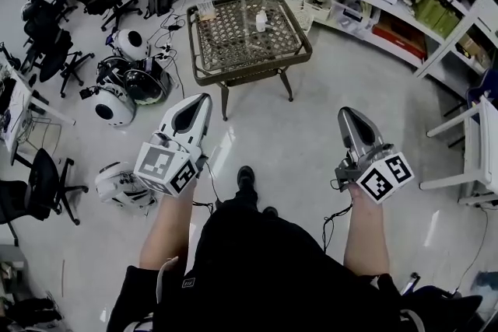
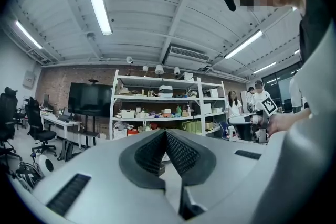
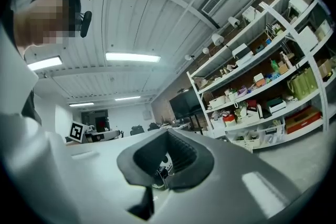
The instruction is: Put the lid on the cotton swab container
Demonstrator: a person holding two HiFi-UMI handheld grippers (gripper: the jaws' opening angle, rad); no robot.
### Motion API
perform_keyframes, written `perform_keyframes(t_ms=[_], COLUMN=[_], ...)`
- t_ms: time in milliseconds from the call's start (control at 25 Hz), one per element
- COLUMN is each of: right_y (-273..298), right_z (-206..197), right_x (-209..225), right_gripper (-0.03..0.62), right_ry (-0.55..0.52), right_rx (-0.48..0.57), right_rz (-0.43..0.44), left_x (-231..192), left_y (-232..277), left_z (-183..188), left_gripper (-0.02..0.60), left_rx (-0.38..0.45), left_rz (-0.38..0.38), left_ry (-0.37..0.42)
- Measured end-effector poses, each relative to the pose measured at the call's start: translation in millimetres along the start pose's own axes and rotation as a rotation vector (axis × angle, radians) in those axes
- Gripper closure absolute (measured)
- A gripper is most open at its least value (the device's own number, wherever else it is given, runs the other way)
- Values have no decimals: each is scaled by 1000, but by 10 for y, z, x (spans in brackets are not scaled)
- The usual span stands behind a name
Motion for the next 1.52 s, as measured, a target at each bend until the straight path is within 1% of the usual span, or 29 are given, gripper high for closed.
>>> perform_keyframes(t_ms=[120, 320, 480, 840, 1000, 1160, 1320, 1520], right_y=[94, 359, 667, 1523, 1923, 2265, 2483, 2640], right_z=[-17, -28, -65, -194, -211, -274, -349, -427], right_x=[76, 222, 382, 653, 706, 670, 638, 698], right_gripper=[585, 585, 585, 585, 585, 585, 585, 585], right_ry=[7, -1, -5, 14, 10, 5, 14, 27], right_rx=[4, -10, -30, -100, -116, -131, -142, -163], right_rz=[1, -11, -22, -33, -33, -17, -10, -5], left_x=[-55, -279, -546, -1205, -1564, -1870, -2055, -2208], left_y=[157, 459, 759, 1378, 1539, 1634, 1679, 1716], left_z=[-10, -21, -25, -43, -2, 14, 1, -37], left_gripper=[578, 578, 577, 577, 577, 577, 577, 577], left_rx=[4, 5, -1, -53, -58, -60, -71, -94], left_rz=[-17, -40, -49, -84, -82, -79, -81, -68], left_ry=[-4, -18, -31, -68, -82, -93, -101, -114])
Point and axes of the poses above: the fingertips, and each gripper's own axes: y forward along the fingers, x to its right, z out of its top, the point moved 3 cm from there along -y, backward along the fingers, and after that the axes turned 13 degrees about -y, right-handed, at the moved point
